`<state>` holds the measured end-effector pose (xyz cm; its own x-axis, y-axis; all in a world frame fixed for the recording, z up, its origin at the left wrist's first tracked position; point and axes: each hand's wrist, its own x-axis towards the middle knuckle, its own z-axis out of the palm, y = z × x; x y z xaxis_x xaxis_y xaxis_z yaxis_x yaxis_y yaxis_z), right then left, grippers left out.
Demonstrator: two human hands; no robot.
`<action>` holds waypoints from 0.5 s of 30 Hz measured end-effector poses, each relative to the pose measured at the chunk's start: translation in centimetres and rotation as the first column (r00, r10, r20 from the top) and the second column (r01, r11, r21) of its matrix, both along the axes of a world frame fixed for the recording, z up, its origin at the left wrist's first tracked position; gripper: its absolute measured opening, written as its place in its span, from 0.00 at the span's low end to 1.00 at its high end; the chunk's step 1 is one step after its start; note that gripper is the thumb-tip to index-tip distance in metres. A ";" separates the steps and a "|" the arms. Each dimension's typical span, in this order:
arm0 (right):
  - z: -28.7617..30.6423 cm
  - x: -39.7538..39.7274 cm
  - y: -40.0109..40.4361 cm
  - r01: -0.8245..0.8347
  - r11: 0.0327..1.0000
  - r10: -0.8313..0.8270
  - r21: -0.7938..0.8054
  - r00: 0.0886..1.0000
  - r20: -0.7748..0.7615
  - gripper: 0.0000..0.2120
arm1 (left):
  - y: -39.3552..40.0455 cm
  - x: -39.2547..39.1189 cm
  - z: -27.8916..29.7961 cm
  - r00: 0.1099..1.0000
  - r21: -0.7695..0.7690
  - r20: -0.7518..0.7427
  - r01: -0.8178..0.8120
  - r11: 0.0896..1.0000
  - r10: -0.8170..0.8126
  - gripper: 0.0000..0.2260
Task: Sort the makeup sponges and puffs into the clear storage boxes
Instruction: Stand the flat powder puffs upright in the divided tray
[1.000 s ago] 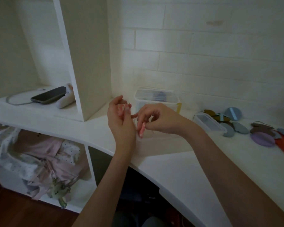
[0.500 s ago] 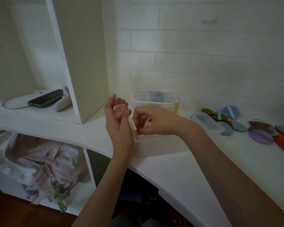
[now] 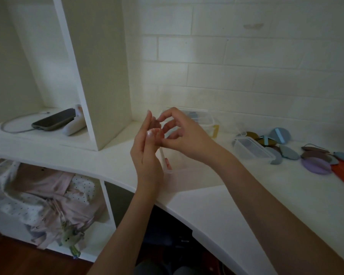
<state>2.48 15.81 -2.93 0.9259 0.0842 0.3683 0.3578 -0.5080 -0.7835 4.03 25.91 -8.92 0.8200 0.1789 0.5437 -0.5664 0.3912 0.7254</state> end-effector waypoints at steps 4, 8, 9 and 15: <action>-0.8 0.2 0.7 0.088 0.995 -0.091 0.048 0.994 0.063 0.17 | 0.0 0.1 -0.1 0.999 0.020 0.003 -0.044 0.999 0.044 0.16; -0.9 0.5 0.3 0.087 0.996 -0.087 0.002 0.995 0.046 0.15 | 0.0 0.0 0.0 0.999 0.000 -0.017 -0.052 0.999 0.052 0.15; -0.8 0.5 0.2 0.072 0.997 -0.071 -0.026 0.996 0.051 0.14 | 0.0 0.1 0.0 0.998 -0.009 -0.024 -0.060 0.998 0.059 0.16; -0.4 0.2 -0.1 -0.052 0.994 0.059 -0.097 0.995 0.081 0.12 | 0.7 0.8 0.1 0.988 -0.106 -0.128 -0.103 0.989 0.089 0.15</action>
